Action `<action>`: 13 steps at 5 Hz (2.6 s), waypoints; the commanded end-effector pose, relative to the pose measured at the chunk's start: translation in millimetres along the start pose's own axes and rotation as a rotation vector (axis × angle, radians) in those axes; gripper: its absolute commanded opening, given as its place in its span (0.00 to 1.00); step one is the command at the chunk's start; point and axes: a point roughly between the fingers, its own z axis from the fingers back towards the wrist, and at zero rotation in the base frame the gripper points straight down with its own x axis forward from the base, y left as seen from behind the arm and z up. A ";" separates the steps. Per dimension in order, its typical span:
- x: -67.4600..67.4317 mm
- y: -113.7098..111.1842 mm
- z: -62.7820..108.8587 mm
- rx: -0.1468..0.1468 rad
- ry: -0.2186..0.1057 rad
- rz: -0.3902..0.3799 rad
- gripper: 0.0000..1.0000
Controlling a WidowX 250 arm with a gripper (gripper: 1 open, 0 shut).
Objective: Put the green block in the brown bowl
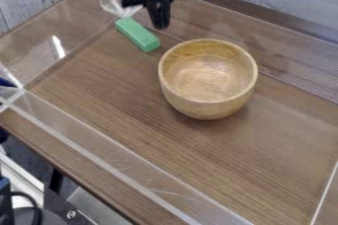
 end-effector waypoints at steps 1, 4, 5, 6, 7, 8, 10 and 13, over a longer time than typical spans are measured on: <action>-13.8 -17.9 49.7 -0.062 -0.074 -0.080 0.00; 4.1 -12.8 36.8 -0.064 -0.087 -0.015 1.00; 15.2 -8.5 29.4 -0.060 -0.097 0.011 0.00; 24.1 -0.5 24.9 -0.057 -0.110 0.073 1.00; 31.8 5.8 17.5 -0.046 -0.119 0.109 1.00; 37.6 12.3 9.7 -0.034 -0.130 0.167 1.00; 45.2 23.9 -8.4 -0.001 -0.146 0.264 1.00; 52.9 30.7 -33.0 0.044 -0.162 0.335 1.00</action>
